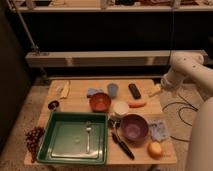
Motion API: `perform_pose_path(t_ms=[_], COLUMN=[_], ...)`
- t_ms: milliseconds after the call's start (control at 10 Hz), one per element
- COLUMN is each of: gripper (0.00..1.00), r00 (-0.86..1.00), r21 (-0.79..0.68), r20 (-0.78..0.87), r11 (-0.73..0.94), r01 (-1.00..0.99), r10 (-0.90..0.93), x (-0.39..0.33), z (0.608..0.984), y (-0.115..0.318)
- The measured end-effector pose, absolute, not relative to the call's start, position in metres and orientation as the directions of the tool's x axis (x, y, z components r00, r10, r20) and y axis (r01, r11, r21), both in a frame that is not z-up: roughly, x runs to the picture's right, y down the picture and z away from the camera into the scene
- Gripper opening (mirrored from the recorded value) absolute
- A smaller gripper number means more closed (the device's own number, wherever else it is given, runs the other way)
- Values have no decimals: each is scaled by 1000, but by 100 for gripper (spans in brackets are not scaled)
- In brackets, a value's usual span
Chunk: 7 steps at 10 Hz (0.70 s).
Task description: Place eraser in plastic cup
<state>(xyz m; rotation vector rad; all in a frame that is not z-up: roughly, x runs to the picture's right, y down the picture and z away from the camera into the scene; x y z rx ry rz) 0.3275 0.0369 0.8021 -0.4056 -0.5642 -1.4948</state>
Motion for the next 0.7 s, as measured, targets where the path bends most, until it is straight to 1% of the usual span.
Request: perform_pose_path(t_ms=[600, 700], gripper=[80, 80], r00=[-6, -9], r21=[73, 59], r20=[577, 566], r11=[44, 29], r01=[996, 998], r10=[-817, -825], x=[327, 325], z=[802, 807], y=[35, 25])
